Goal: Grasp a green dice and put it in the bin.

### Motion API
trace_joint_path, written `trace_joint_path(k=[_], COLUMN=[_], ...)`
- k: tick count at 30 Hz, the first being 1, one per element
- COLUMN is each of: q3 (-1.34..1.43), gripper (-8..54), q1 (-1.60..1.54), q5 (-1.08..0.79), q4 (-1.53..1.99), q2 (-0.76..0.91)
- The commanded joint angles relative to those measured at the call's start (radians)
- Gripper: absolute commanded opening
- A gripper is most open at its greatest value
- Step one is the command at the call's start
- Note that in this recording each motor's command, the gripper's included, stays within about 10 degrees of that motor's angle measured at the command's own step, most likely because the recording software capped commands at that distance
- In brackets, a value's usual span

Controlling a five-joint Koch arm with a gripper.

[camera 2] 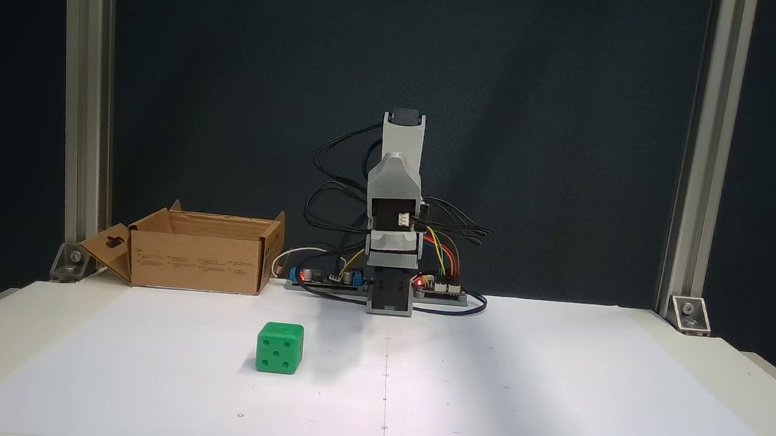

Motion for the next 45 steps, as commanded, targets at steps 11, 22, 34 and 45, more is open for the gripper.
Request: trace_joint_path(k=[11, 22, 34, 45], q3=[0.19, -0.106, -0.696, -0.884], gripper=[43.1, 43.8, 43.0, 43.5], q1=[0.086, 0.227, 0.299, 0.407], q5=[-0.161, -0.161, -0.155, -0.282], q4=[-0.175, 0.428, 1.178, 1.816], q2=[0.11, 0.11, 0.11, 0.041])
